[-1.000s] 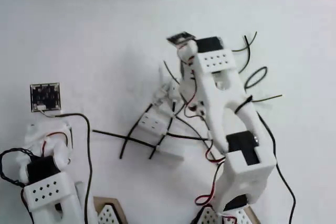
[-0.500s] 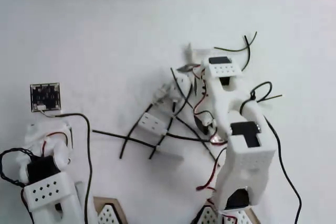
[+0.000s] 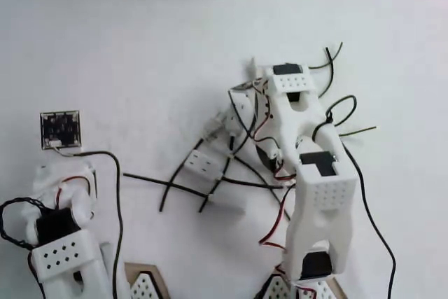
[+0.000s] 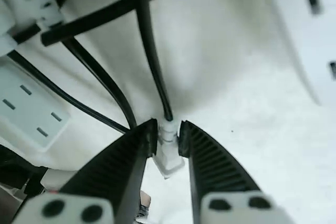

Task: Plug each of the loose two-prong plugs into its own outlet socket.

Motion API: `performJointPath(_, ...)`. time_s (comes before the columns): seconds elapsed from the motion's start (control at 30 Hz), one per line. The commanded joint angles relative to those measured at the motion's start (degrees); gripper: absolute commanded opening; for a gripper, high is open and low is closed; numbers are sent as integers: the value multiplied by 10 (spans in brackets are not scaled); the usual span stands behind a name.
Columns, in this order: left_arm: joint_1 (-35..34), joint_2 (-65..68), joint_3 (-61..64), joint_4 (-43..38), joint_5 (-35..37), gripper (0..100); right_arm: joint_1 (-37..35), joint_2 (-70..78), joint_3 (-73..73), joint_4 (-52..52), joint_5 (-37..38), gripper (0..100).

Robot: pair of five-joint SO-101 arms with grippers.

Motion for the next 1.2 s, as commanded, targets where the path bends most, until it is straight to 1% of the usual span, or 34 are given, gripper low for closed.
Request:
performJointPath(0.0,-3,-8,-4,-12,-8,27,0,-6,-20,10,-1,53)
performJointPath(0.33,-3,-8,-4,-12,-8,27,-2,-5,14,10,-1,51)
performJointPath(0.43,-3,-8,-4,-12,-8,27,0,-5,15,8,-1,11)
performJointPath(0.57,-3,-8,-4,-12,-8,27,1,-6,15,9,-1,28)
performJointPath(0.7,-3,-8,-4,-11,-8,27,5,-10,16,11,-1,83)
performJointPath(1.17,-3,-8,-4,-11,-8,27,41,-10,17,11,2,84)
